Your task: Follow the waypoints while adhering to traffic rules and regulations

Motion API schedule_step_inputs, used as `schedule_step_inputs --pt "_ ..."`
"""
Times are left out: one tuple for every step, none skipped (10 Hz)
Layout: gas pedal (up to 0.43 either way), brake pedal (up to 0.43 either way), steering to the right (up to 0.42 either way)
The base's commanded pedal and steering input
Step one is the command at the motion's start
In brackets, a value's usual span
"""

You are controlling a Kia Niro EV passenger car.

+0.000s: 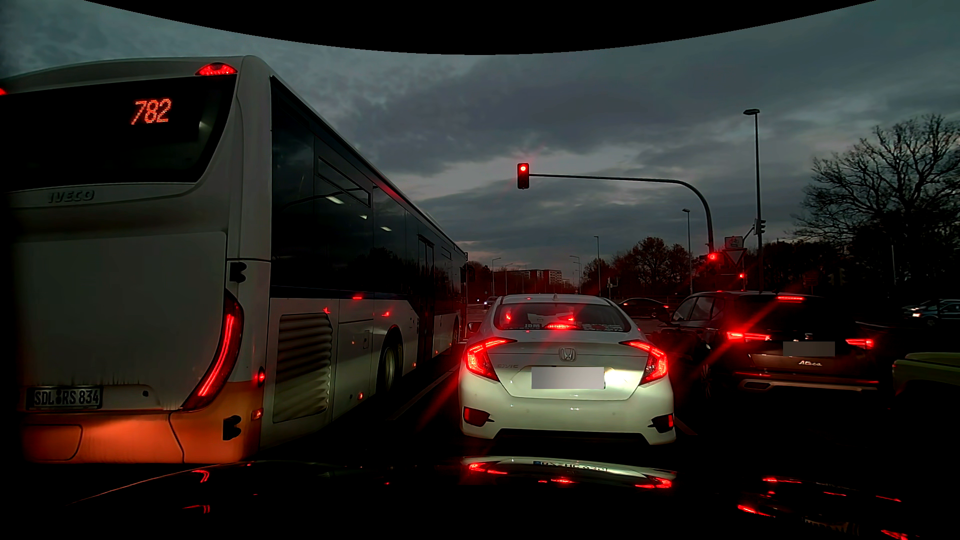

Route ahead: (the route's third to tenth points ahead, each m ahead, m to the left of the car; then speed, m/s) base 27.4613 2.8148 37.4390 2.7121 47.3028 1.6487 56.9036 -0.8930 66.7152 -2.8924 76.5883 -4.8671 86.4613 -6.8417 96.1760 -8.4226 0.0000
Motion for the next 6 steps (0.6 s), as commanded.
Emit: schedule_step_inputs --pt "0.000 0.366 0.014" --pt "0.000 0.366 0.014" --pt "0.000 0.366 0.014" --pt "0.000 0.366 0.014" --pt "0.000 0.366 0.014" --pt "0.000 0.366 0.014"
